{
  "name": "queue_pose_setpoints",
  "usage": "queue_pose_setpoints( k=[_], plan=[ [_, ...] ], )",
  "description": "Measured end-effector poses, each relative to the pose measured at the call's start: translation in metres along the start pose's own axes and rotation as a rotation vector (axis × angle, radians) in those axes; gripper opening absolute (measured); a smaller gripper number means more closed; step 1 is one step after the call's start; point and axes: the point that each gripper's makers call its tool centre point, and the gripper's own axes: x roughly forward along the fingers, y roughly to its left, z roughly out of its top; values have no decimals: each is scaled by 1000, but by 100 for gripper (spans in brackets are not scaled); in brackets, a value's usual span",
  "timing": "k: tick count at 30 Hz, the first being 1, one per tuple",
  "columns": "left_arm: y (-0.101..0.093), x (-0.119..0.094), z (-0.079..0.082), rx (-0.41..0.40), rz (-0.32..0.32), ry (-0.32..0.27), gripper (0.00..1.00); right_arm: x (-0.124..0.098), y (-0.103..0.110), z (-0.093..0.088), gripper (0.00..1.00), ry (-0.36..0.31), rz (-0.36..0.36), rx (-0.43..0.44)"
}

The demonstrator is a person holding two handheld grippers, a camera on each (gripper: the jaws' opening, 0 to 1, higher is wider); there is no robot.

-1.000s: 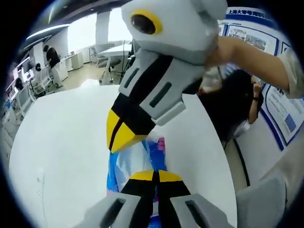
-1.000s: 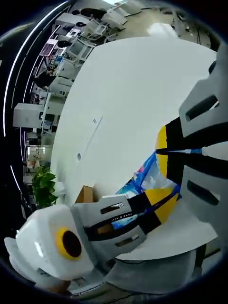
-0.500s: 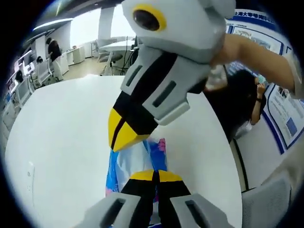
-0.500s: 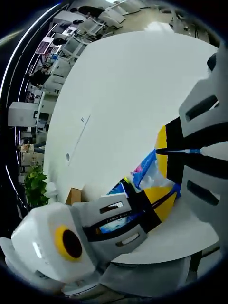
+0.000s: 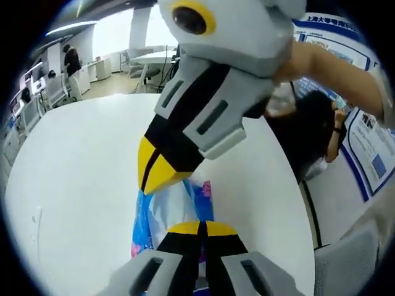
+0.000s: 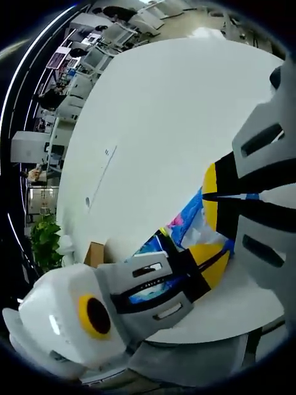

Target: Operate the shoe box by opening the lid, removing the specified soft item, and placing it in the target area until the item is outside and the box remains undamaged.

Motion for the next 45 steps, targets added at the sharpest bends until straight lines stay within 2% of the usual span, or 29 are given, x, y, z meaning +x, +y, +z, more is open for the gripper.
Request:
queue_pose_setpoints(
  k=[4, 8, 14, 21, 26, 30, 35, 40, 45],
  plan=[
    [0, 0, 0, -2, 2, -5, 1, 0, 1, -3, 0, 12, -5, -12],
    [0, 0, 6, 4, 12, -25, 12, 0, 1, -3, 0, 21, -20, -36],
    [2, -4, 7, 87, 39, -17, 20, -8, -2, 1, 7, 15, -56, -53],
    [-1, -21, 8, 94, 66, -24, 28, -25, 2, 12, 13, -10, -87, -58],
    [-7, -47, 3, 86, 93, -26, 34, -40, 16, 21, 17, -21, -99, -71],
    [-11, -71, -5, 66, 122, -43, 39, -49, 28, 29, 24, -23, -119, -79],
    [-11, -110, -25, 15, 195, -65, 48, -58, 44, 39, 24, -37, -130, -86],
    [-11, -144, -44, -54, 259, -102, 51, -63, 63, 49, 26, -42, -125, -87],
    [-16, -179, -69, -110, 313, -126, 53, -61, 85, 54, 28, -30, -101, -121]
  ],
)
